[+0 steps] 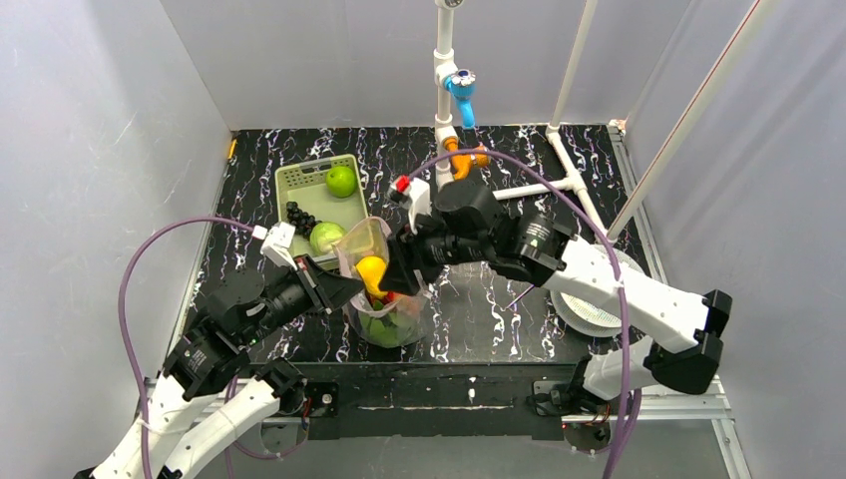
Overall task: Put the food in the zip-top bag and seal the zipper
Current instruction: Adjust the zipper food storage bag at the center of the board.
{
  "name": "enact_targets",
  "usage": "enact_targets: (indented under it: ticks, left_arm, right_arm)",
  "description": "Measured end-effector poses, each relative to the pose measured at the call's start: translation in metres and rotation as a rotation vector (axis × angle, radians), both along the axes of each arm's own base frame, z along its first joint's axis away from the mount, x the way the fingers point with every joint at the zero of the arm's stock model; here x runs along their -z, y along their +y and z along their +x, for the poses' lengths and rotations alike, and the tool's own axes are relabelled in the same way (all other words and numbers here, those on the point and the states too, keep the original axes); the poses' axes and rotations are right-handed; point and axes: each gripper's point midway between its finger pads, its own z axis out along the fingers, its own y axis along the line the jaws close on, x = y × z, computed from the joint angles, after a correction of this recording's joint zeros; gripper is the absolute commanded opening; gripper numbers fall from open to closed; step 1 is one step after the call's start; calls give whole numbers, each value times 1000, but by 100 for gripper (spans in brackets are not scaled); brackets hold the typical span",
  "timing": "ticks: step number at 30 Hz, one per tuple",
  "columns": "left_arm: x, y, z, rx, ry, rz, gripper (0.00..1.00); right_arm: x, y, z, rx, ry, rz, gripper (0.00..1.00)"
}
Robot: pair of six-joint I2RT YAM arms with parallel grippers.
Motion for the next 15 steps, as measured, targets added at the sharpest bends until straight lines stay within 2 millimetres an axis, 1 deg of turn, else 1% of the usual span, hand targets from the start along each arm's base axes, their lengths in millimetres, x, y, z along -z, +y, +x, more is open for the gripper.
enact_targets:
  ticks: [2, 3, 6, 8, 12, 14, 15]
  left_arm:
    - [-2, 3, 1, -20, -6, -6, 0]
    - [-3, 5, 2, -31, -13, -8, 0]
    - [-5, 9, 3, -54, -26, -12, 0]
    - [-4, 11, 3, -60, -25, -8, 0]
    - [-1, 12, 3, -65, -17, 2, 0]
    - [0, 13, 3, -69, -14, 5, 0]
    - [1, 13, 3, -70, -12, 6, 0]
  right_arm:
    - [13, -8, -9, -28, -16, 2, 78]
    - [18, -13, -12, -36, -21, 3, 80]
    - [40, -30, -22, -61, -48, 33, 84]
    - [50, -37, -26, -69, -70, 74, 86]
    - [58, -42, -30, -76, -123, 170, 87]
    - [58, -42, -30, -76, -158, 233, 88]
    - [58, -42, -30, -76, -160, 237, 90]
